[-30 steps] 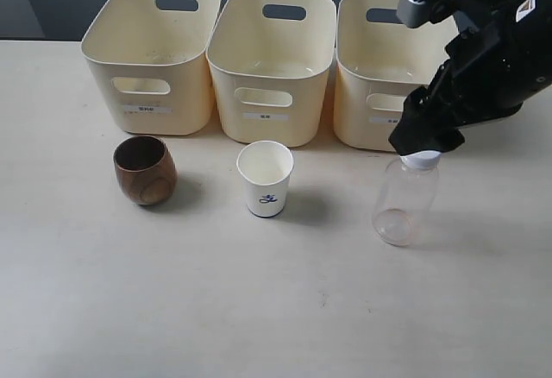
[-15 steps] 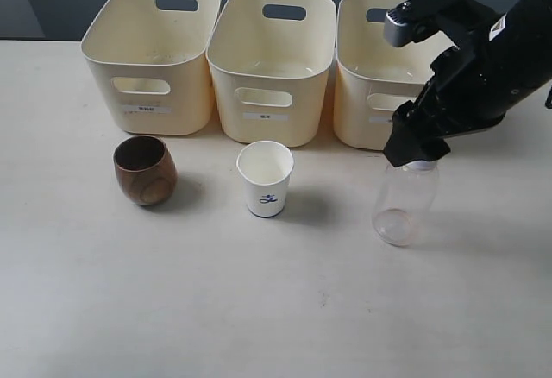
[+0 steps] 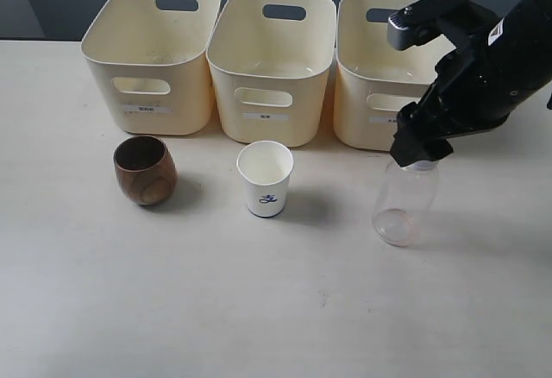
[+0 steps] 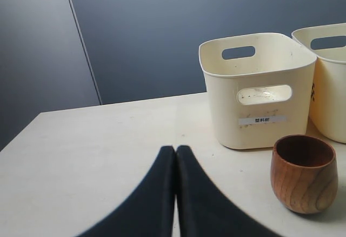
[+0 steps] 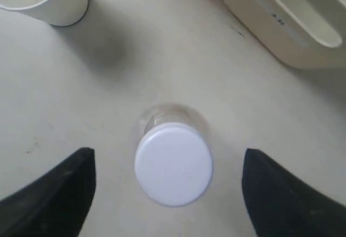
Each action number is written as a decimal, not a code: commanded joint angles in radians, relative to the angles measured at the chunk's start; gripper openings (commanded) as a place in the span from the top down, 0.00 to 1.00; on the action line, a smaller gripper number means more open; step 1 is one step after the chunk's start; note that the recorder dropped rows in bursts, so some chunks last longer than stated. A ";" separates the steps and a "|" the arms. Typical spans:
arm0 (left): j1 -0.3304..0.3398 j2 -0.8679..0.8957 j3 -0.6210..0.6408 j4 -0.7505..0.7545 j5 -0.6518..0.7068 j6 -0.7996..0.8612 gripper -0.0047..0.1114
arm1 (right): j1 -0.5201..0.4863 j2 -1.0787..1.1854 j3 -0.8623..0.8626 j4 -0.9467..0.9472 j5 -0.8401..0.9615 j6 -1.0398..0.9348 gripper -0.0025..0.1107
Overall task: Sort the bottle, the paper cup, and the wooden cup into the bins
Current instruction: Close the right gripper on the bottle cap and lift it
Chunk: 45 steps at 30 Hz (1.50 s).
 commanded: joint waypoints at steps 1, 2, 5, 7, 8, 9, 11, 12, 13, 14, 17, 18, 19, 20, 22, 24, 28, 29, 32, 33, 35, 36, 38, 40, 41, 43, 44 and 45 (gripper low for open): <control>0.000 -0.005 0.002 0.000 -0.007 -0.001 0.96 | 0.000 0.001 -0.003 -0.006 0.011 0.011 0.35; 0.000 -0.005 0.002 0.000 -0.007 -0.001 0.96 | 0.000 0.001 -0.003 -0.006 0.011 0.014 0.35; 0.000 -0.005 0.002 0.000 -0.007 -0.001 0.96 | 0.000 0.001 -0.003 -0.006 0.011 0.016 0.35; 0.000 -0.005 0.002 0.000 -0.007 -0.001 0.96 | 0.000 0.001 -0.003 -0.006 0.011 0.018 0.35; 0.000 -0.005 0.002 0.000 -0.007 -0.001 0.96 | 0.000 0.001 -0.003 -0.006 0.011 0.021 0.35; 0.000 -0.005 0.002 0.000 -0.007 -0.001 0.96 | 0.000 0.001 -0.003 -0.006 0.011 0.026 0.35; 0.000 -0.005 0.002 0.000 -0.007 -0.001 0.96 | 0.000 0.001 -0.003 -0.006 0.011 0.030 0.35; 0.000 -0.005 0.002 0.000 -0.007 -0.001 0.96 | 0.000 0.001 -0.003 -0.006 0.011 0.030 0.35; 0.000 -0.005 0.002 0.000 -0.007 -0.001 0.96 | 0.000 0.001 -0.003 -0.006 0.011 0.030 0.35; 0.000 -0.005 0.002 0.000 -0.007 -0.001 0.96 | 0.000 0.002 -0.003 -0.006 0.011 0.030 0.35; 0.000 -0.005 0.002 0.000 -0.007 -0.001 0.96 | 0.000 0.001 -0.003 -0.006 0.007 0.032 0.35; 0.000 -0.005 0.002 0.000 -0.007 -0.001 0.96 | 0.000 0.001 -0.003 -0.006 0.007 0.032 0.35; 0.000 -0.005 0.002 0.000 -0.007 -0.001 0.96 | 0.000 0.001 -0.003 -0.006 0.007 0.032 0.35; 0.000 -0.005 0.002 0.000 -0.007 -0.001 0.96 | 0.000 0.001 -0.003 -0.006 0.007 0.032 0.35; 0.000 -0.005 0.002 0.000 -0.007 -0.001 0.96 | 0.000 0.001 -0.003 -0.006 0.004 0.034 0.35; 0.000 -0.005 0.002 0.000 -0.007 -0.001 0.96 | 0.000 0.001 -0.003 -0.006 -0.003 0.037 0.35; 0.000 -0.005 0.002 0.000 -0.007 -0.001 0.96 | 0.000 0.004 -0.003 -0.006 -0.004 0.039 0.35; 0.000 -0.005 0.002 0.000 -0.007 -0.001 0.96 | 0.000 0.006 -0.003 -0.006 -0.004 0.039 0.35; 0.000 -0.005 0.002 0.000 -0.007 -0.001 0.96 | 0.000 0.031 -0.003 -0.006 -0.002 0.039 0.35; 0.000 -0.005 0.002 0.000 -0.007 -0.001 0.96 | 0.000 0.043 -0.003 -0.006 0.002 0.039 0.35; 0.000 -0.005 0.002 0.000 -0.007 -0.001 0.96 | 0.000 0.061 -0.003 -0.008 0.000 0.039 0.35; 0.000 -0.005 0.002 0.000 -0.007 -0.001 0.96 | 0.000 0.066 -0.003 -0.008 -0.004 0.039 0.35; 0.000 -0.005 0.002 0.000 -0.007 -0.001 0.96 | 0.000 0.069 -0.003 -0.008 -0.010 0.039 0.35; 0.000 -0.005 0.002 0.000 -0.007 -0.001 0.96 | 0.000 0.069 -0.003 -0.008 -0.012 0.039 0.35; 0.000 -0.005 0.002 0.000 -0.007 -0.001 0.96 | 0.000 0.069 -0.003 -0.008 -0.012 0.039 0.35; 0.000 -0.005 0.002 0.000 -0.007 -0.001 0.96 | 0.000 0.069 -0.003 -0.008 -0.014 0.039 0.35; 0.000 -0.005 0.002 0.000 -0.007 -0.001 0.96 | 0.000 0.069 -0.003 -0.008 -0.015 0.039 0.35; 0.000 -0.005 0.002 0.000 -0.007 -0.001 0.96 | 0.000 0.069 -0.003 -0.008 -0.015 0.039 0.35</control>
